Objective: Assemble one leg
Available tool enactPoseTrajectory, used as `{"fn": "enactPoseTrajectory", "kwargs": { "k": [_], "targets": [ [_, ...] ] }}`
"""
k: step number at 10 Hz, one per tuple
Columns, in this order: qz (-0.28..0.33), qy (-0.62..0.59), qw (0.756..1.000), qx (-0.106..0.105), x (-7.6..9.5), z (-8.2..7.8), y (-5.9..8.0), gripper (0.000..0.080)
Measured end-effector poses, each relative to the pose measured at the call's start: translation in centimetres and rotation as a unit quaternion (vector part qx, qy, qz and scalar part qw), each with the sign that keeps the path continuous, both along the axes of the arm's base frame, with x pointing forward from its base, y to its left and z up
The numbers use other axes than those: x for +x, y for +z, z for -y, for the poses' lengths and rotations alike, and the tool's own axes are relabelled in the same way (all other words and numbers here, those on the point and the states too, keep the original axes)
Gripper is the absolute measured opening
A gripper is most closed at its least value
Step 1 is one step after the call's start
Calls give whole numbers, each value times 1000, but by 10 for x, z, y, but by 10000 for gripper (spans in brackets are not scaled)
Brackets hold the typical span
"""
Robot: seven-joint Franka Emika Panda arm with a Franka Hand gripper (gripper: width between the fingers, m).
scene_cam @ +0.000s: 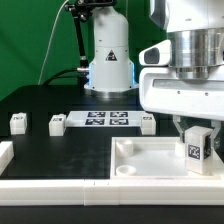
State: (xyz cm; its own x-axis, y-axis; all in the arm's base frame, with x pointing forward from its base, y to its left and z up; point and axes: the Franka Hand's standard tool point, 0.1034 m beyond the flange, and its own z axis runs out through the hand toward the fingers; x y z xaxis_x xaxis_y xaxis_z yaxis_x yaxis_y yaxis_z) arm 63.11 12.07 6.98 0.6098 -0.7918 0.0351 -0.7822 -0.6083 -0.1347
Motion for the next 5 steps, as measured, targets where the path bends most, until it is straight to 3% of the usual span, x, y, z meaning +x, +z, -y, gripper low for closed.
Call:
{"fn": "enactPoseTrajectory", "kwargs": {
  "k": [3, 4, 5],
  "targets": [
    [-7, -153, 988, 21, -2, -5, -1, 293],
    [-8, -180, 983, 25, -2, -5, -1, 344],
    [-7, -159, 987, 22, -2, -5, -1, 344]
  ]
}}
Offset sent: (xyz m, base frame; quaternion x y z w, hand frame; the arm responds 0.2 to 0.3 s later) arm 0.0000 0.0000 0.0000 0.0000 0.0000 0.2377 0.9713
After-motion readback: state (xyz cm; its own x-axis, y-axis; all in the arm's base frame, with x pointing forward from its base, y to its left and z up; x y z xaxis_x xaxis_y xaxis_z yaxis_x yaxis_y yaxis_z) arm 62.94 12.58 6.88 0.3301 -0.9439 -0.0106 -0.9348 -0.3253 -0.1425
